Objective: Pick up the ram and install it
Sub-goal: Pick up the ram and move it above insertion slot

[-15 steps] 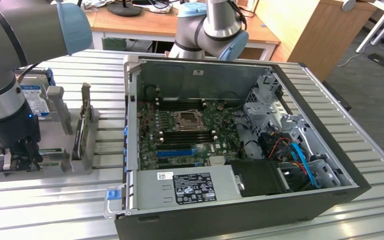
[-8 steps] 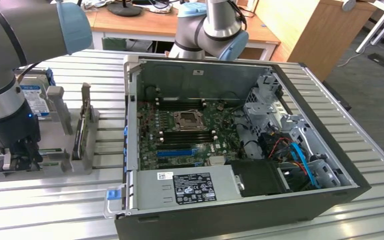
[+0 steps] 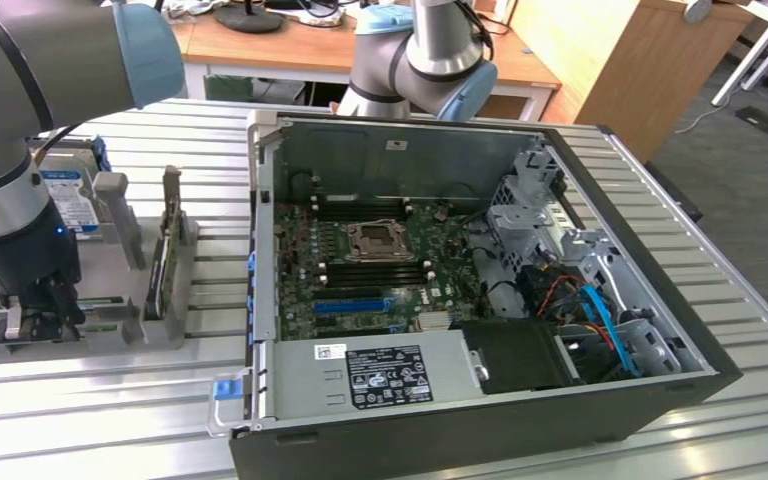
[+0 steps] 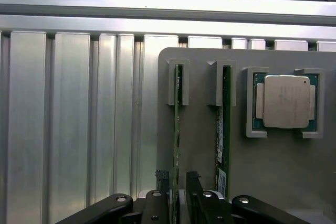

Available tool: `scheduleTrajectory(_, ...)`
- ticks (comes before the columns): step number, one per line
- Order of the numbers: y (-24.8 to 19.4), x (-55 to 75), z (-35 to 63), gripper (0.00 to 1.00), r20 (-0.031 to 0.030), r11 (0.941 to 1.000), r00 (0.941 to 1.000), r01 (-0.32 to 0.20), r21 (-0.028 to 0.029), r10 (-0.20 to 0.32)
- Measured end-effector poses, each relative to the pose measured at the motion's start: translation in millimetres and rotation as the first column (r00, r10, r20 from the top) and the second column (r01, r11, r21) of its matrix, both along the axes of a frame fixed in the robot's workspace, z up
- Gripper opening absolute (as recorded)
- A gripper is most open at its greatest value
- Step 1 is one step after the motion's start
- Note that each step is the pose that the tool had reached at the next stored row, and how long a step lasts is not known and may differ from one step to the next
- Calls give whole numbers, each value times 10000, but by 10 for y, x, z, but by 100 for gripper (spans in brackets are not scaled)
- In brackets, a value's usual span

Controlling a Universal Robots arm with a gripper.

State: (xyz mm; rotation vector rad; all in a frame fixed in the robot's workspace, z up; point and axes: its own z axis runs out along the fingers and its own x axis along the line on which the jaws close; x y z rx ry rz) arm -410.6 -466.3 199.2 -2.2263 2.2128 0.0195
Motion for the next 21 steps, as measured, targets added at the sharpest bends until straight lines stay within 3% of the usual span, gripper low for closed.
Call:
scheduleTrajectory(8, 0, 0, 0, 27, -1, 10000, 10000, 0, 0, 0)
scheduleTrajectory(10, 0, 0, 0, 25, 0, 10000, 10000, -1, 0, 1)
scheduleTrajectory(11, 0, 0, 0, 19, 0, 10000, 10000, -1, 0, 1)
scheduleTrajectory(21, 0, 0, 0, 18, 0, 10000, 10000, 0, -1, 0)
